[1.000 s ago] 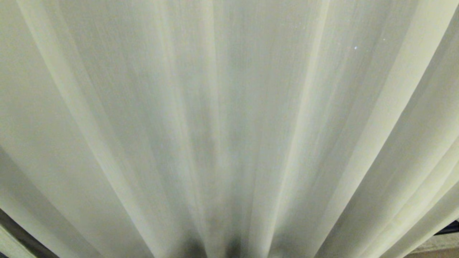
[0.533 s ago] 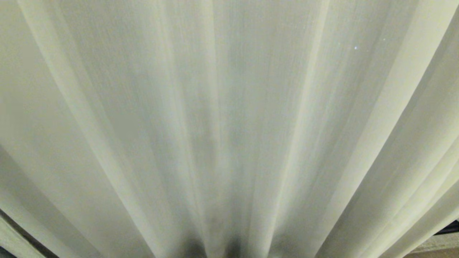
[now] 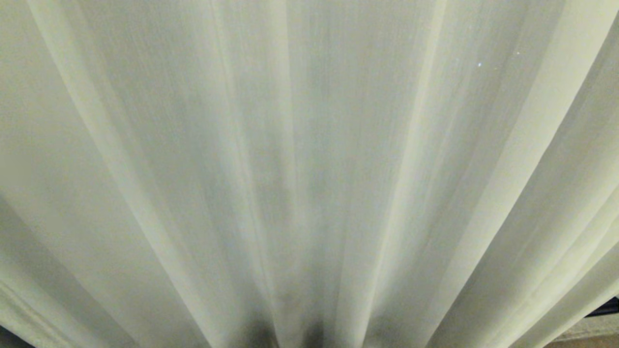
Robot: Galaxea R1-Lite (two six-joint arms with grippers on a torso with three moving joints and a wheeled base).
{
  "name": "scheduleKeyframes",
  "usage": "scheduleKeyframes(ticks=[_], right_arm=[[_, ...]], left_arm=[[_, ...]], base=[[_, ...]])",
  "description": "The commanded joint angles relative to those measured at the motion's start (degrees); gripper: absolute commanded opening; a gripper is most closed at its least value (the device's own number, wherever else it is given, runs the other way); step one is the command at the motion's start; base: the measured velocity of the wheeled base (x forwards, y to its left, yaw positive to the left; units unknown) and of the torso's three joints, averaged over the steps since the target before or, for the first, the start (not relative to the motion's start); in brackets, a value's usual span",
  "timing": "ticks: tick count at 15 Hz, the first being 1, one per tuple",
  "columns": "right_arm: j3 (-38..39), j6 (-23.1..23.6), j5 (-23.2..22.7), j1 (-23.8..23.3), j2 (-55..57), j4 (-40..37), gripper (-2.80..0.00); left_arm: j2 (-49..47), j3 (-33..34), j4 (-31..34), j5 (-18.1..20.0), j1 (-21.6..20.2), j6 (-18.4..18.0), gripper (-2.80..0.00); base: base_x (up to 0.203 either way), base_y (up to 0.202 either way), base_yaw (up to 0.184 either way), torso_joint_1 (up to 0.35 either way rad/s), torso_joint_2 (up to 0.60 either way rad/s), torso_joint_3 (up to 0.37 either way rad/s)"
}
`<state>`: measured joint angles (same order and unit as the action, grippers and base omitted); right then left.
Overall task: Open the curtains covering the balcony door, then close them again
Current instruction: Close the outer curtains on both sides
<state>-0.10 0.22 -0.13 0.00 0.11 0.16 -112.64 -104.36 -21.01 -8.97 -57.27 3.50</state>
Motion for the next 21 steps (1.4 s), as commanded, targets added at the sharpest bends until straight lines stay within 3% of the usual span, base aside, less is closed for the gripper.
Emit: scheduleKeyframes(ticks=[1,3,4,9,14,17,21], right_arm=[[0.0,0.0,0.0,0.0,0.0,0.0,-2.8],[0.0,0.0,0.0,0.0,0.0,0.0,-2.8],[0.0,0.0,0.0,0.0,0.0,0.0,-2.8],[0.0,0.0,0.0,0.0,0.0,0.0,-2.8],[0.0,0.0,0.0,0.0,0.0,0.0,-2.8],[0.0,0.0,0.0,0.0,0.0,0.0,-2.8],[0.0,0.0,0.0,0.0,0.0,0.0,-2.8]], left_arm=[[6.9,7.7,0.5,0.0,0.0,0.7,0.0],[12.4,14.8,2.8,1.4,-0.1,2.5,0.0],[14.0,16.8,4.3,3.9,-0.7,3.7,0.0],[13.6,15.0,8.7,14.4,-5.1,5.8,0.0],[13.4,13.9,9.1,13.7,-8.6,5.6,0.0],[14.0,14.1,9.2,10.3,-9.6,5.6,0.0],[13.2,14.1,9.2,10.8,-11.5,5.5,0.0]], base=[[0.0,0.0,0.0,0.0,0.0,0.0],[0.0,0.0,0.0,0.0,0.0,0.0],[0.0,0.0,0.0,0.0,0.0,0.0],[0.0,0.0,0.0,0.0,0.0,0.0],[0.0,0.0,0.0,0.0,0.0,0.0],[0.0,0.0,0.0,0.0,0.0,0.0],[0.0,0.0,0.0,0.0,0.0,0.0]])
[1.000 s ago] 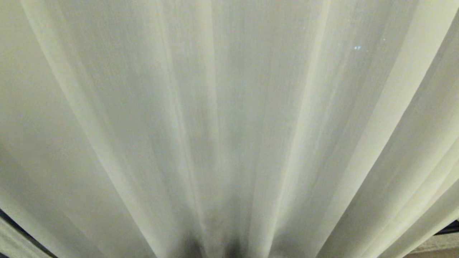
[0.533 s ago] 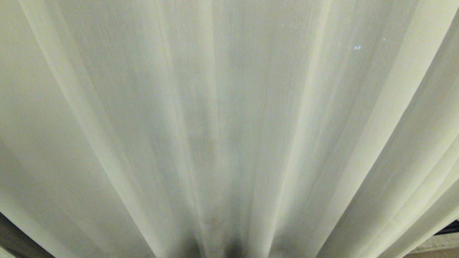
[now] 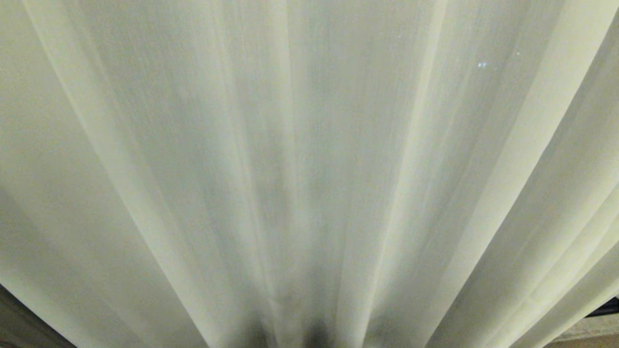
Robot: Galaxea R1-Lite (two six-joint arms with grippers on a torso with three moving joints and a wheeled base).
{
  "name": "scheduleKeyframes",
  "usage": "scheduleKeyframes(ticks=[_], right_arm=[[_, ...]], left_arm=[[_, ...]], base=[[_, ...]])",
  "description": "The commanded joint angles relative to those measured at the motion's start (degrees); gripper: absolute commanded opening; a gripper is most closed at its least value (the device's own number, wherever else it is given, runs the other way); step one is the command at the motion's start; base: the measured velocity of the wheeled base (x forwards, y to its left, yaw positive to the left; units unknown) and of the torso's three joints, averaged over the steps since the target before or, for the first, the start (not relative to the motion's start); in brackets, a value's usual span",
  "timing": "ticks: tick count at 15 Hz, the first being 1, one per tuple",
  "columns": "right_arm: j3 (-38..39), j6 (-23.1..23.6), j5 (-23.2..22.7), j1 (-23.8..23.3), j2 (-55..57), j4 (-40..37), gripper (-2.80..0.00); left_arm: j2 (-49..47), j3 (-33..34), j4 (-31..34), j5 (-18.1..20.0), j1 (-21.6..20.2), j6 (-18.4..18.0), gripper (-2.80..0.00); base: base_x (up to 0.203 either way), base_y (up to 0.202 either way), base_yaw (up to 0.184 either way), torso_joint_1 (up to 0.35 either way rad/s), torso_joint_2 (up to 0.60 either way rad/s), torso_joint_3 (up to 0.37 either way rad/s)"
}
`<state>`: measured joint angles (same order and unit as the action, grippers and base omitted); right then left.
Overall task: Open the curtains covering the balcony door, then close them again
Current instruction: Close the outer curtains on both sides
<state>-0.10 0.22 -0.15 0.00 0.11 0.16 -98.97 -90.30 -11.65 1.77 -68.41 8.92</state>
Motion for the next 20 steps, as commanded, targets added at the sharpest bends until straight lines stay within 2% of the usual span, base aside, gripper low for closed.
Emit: scheduleKeyframes(ticks=[1,4,7,12,16,20], right_arm=[[0.0,0.0,0.0,0.0,0.0,0.0,-2.8],[0.0,0.0,0.0,0.0,0.0,0.0,-2.8],[0.0,0.0,0.0,0.0,0.0,0.0,-2.8],[0.0,0.0,0.0,0.0,0.0,0.0,-2.8],[0.0,0.0,0.0,0.0,0.0,0.0,-2.8],[0.0,0.0,0.0,0.0,0.0,0.0,-2.8]], left_arm=[[-0.4,0.0,-0.1,0.3,-0.3,0.0,0.0],[1.4,0.5,0.5,0.8,0.8,0.2,0.0],[6.3,3.9,2.4,2.7,2.4,0.2,0.0],[11.8,9.4,3.6,2.3,7.2,0.1,0.0],[7.6,6.0,3.3,1.9,7.9,-0.3,0.0],[0.5,-1.5,3.3,-1.0,7.7,-0.8,0.0]], base=[[0.0,0.0,0.0,0.0,0.0,0.0],[0.0,0.0,0.0,0.0,0.0,0.0],[0.0,0.0,0.0,0.0,0.0,0.0],[0.0,0.0,0.0,0.0,0.0,0.0],[0.0,0.0,0.0,0.0,0.0,0.0],[0.0,0.0,0.0,0.0,0.0,0.0]])
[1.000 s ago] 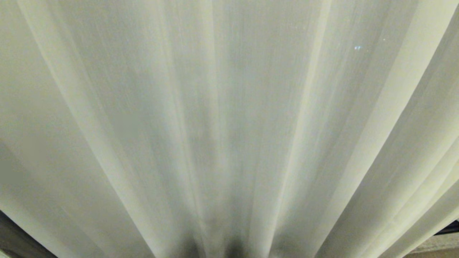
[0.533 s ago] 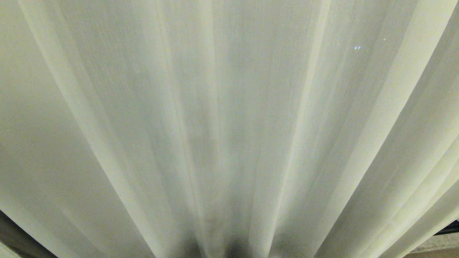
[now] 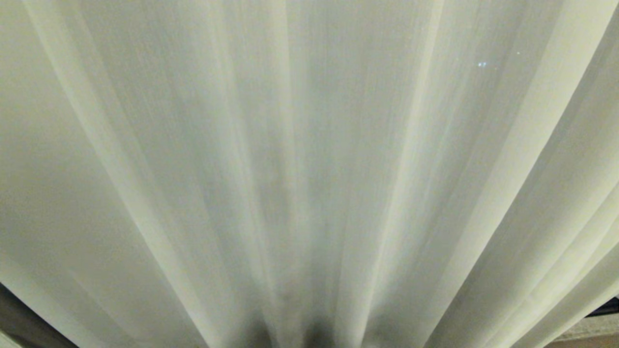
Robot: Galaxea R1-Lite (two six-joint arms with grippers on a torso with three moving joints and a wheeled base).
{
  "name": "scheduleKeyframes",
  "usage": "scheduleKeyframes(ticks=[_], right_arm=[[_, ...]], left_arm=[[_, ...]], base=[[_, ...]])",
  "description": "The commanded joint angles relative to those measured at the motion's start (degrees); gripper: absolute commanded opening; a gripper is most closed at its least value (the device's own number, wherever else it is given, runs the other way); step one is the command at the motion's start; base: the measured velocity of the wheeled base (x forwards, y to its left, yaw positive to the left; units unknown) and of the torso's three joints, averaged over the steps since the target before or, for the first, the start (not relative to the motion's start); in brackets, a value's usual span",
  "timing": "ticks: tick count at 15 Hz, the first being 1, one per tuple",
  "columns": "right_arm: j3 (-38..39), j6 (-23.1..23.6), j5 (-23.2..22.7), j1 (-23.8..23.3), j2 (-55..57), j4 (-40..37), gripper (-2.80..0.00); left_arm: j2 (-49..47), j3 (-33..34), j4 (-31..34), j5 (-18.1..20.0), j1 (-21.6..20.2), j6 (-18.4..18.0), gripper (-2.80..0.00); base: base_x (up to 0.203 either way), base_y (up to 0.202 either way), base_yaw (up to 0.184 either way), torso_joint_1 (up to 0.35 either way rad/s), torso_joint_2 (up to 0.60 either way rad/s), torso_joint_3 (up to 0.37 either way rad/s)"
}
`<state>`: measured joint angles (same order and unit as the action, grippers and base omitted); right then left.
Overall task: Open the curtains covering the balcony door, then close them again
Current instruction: Close the outer curtains on both sides
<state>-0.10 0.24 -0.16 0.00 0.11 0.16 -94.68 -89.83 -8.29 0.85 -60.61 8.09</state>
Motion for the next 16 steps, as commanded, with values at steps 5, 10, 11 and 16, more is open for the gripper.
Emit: scheduleKeyframes(ticks=[5,10,11,16], right_arm=[[0.0,0.0,0.0,0.0,0.0,0.0,-2.8],[0.0,0.0,0.0,0.0,0.0,0.0,-2.8],[0.0,0.0,0.0,0.0,0.0,0.0,-2.8],[0.0,0.0,0.0,0.0,0.0,0.0,-2.8]], left_arm=[[-12.9,-11.3,-0.1,-2.1,-0.3,-1.2,0.0],[-21.2,-21.3,-0.1,-3.4,-0.8,-1.7,0.0],[-22.3,-22.9,-0.1,-3.4,-0.9,-1.7,0.0],[-24.1,-23.6,-1.1,-2.4,-0.2,-1.5,0.0]], base=[[0.0,0.0,0.0,0.0,0.0,0.0],[0.0,0.0,0.0,0.0,0.0,0.0],[0.0,0.0,0.0,0.0,0.0,0.0],[0.0,0.0,0.0,0.0,0.0,0.0]])
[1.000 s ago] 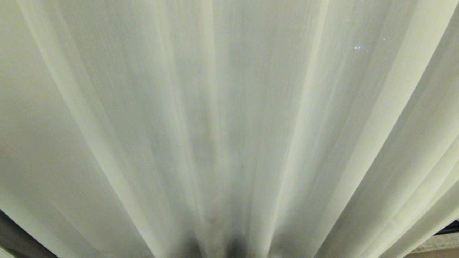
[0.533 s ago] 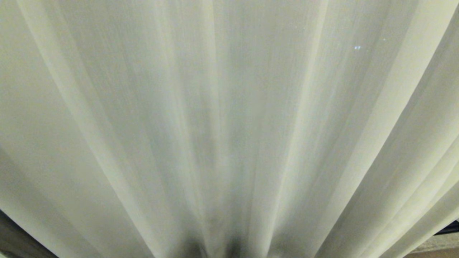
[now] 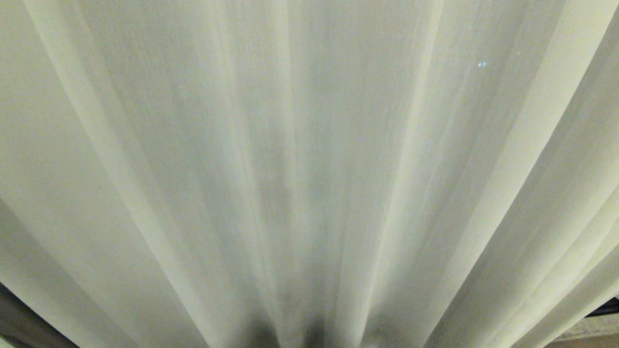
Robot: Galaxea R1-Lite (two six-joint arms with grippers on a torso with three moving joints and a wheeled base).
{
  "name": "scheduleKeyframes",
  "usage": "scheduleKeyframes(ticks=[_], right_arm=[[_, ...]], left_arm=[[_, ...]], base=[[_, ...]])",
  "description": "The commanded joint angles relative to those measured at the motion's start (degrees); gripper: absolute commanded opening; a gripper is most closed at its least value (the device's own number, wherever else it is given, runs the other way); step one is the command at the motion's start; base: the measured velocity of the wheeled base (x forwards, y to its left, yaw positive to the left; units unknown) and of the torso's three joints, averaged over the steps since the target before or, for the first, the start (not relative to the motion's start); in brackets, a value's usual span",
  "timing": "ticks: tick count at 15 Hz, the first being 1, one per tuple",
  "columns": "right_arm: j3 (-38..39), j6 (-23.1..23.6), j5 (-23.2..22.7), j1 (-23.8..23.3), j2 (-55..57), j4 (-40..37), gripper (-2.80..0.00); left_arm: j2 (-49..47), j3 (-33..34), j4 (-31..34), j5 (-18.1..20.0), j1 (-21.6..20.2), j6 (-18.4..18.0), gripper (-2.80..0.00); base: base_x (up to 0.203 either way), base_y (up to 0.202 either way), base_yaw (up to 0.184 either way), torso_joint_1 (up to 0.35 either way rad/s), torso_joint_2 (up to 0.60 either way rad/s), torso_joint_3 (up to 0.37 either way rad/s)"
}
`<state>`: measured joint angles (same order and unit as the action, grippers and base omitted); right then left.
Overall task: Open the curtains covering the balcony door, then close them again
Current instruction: Close the outer curtains on both sides
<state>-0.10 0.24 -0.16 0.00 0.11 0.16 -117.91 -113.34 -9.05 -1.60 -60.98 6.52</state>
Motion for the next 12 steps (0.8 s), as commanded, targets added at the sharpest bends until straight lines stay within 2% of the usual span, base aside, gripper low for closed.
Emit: scheduleKeyframes(ticks=[1,4,5,6,12], right_arm=[[0.0,0.0,0.0,0.0,0.0,0.0,-2.8],[0.0,0.0,0.0,0.0,0.0,0.0,-2.8],[0.0,0.0,0.0,0.0,0.0,0.0,-2.8],[0.0,0.0,0.0,0.0,0.0,0.0,-2.8],[0.0,0.0,0.0,0.0,0.0,0.0,-2.8]], left_arm=[[-1.4,-0.1,-1.8,0.0,0.6,0.1,0.0],[-1.9,-0.1,-4.3,-0.2,1.6,0.2,0.0],[-1.9,-0.1,-4.4,-0.2,1.6,0.2,-1.04],[-1.8,-0.1,-4.4,-0.1,1.7,0.2,-2.8],[-1.4,0.0,-5.7,0.0,1.7,0.1,-2.8]], base=[[0.0,0.0,0.0,0.0,0.0,0.0],[0.0,0.0,0.0,0.0,0.0,0.0],[0.0,0.0,0.0,0.0,0.0,0.0],[0.0,0.0,0.0,0.0,0.0,0.0],[0.0,0.0,0.0,0.0,0.0,0.0]])
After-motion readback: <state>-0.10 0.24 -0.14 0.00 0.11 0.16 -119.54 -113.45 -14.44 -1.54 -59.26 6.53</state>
